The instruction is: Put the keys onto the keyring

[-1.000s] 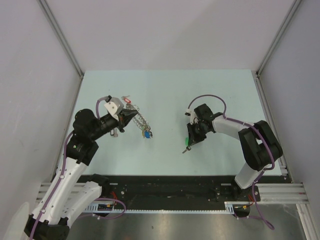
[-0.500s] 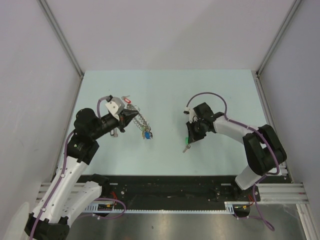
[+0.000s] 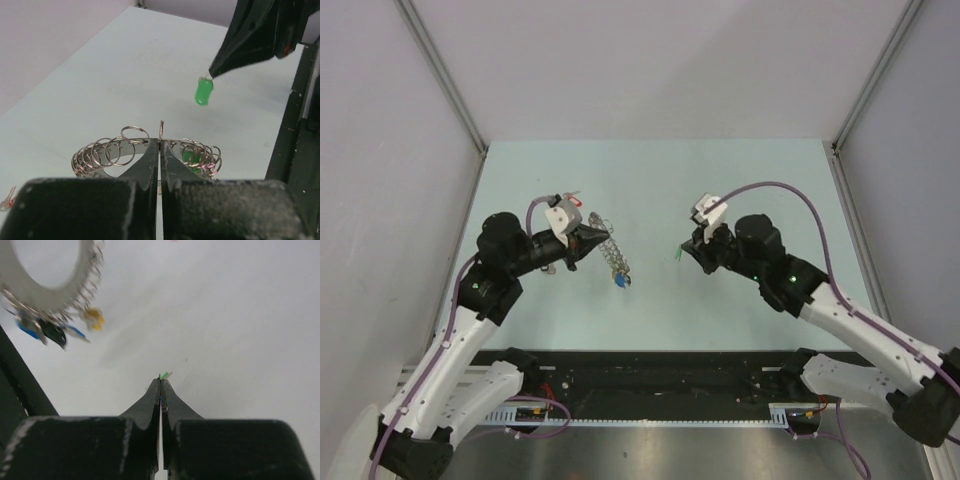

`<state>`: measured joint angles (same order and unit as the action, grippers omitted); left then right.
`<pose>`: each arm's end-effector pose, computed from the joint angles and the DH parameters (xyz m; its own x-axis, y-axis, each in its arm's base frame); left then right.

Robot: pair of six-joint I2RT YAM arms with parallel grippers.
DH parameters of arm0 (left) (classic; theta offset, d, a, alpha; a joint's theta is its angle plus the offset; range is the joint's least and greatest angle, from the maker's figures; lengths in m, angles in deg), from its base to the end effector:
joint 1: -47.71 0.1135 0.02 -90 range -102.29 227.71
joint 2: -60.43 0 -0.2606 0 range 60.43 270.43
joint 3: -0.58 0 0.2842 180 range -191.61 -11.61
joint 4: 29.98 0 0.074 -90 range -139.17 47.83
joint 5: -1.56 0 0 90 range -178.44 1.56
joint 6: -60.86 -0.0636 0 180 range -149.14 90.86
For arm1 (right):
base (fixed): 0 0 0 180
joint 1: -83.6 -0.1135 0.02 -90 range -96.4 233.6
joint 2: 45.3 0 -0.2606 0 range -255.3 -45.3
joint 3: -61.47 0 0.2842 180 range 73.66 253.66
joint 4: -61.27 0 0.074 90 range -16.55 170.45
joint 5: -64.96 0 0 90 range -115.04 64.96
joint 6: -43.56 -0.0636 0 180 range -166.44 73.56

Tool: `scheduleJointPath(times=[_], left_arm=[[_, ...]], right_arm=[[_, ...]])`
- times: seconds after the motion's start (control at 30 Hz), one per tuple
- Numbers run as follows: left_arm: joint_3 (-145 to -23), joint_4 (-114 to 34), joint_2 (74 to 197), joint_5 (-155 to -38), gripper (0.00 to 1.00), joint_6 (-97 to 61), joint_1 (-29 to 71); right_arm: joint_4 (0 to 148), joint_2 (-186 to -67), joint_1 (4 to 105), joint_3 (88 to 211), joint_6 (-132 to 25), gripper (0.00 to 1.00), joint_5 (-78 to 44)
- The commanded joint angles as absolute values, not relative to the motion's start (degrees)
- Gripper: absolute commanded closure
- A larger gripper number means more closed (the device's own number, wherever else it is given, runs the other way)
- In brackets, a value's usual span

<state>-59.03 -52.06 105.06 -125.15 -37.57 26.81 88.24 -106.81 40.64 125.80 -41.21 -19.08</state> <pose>0.2042 -0.1187 0.3546 0.0089 0.1224 -0.9924 0.8480 0.5250 0.0724 0.2186 0.2125 0.3004 -0.2301 -0.3381 -0.9126 -0.7713 0.6351 -0.0409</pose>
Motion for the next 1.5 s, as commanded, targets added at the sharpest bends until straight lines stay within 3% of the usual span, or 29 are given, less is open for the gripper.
scheduleJointPath(times=[0.0,0.5,0.83,1.47], left_arm=[[-64.52,-53.76,105.6,-126.68,1.0,-42.67,21.62],[-72.34,-66.16,114.66,-130.36,1.0,-56.29,12.21],[-77.18,-69.32,120.55,-129.66,1.0,-59.99,8.78],[-67.86,-66.16,114.05,-131.6,0.99,-60.43,7.37]], right_arm=[[74.78,-98.22,39.66,121.65,-37.3,1.0,-18.55],[71.7,-94.25,38.25,121.56,-25.7,1.0,5.0],[70.11,-96.1,38.25,121.47,-25.09,1.0,7.56],[72.13,-96.71,34.82,121.56,-23.51,1.0,5.55]])
